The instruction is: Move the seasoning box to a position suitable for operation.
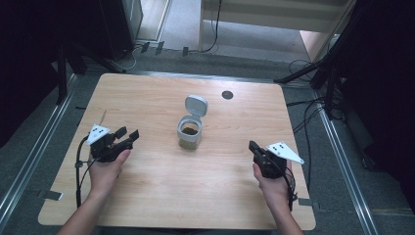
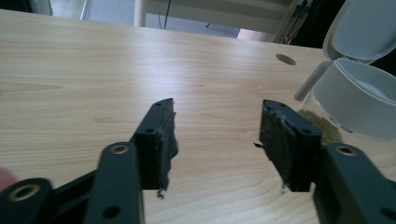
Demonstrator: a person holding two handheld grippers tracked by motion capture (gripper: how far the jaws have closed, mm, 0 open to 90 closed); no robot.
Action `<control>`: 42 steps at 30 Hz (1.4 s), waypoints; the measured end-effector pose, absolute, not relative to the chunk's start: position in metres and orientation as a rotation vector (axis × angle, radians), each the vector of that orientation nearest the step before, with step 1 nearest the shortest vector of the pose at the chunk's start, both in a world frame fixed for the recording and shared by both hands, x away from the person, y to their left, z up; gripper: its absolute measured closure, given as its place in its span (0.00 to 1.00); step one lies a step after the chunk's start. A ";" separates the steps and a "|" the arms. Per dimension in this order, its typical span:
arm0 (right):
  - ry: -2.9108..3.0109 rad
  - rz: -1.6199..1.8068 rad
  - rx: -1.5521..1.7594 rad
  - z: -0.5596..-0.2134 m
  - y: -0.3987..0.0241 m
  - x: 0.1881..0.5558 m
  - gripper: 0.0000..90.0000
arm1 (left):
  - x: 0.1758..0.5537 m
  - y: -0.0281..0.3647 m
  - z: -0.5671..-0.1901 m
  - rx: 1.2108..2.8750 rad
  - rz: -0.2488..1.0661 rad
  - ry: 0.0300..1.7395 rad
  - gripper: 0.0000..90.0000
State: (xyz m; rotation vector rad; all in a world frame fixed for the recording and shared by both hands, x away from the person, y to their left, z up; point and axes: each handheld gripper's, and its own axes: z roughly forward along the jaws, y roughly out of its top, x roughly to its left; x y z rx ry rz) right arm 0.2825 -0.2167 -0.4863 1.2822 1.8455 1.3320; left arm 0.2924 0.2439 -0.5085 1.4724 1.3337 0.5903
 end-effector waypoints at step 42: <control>1.958 1.259 1.333 -0.511 -0.076 0.347 1.00 | 0.337 0.137 -0.513 1.659 0.473 1.186 1.00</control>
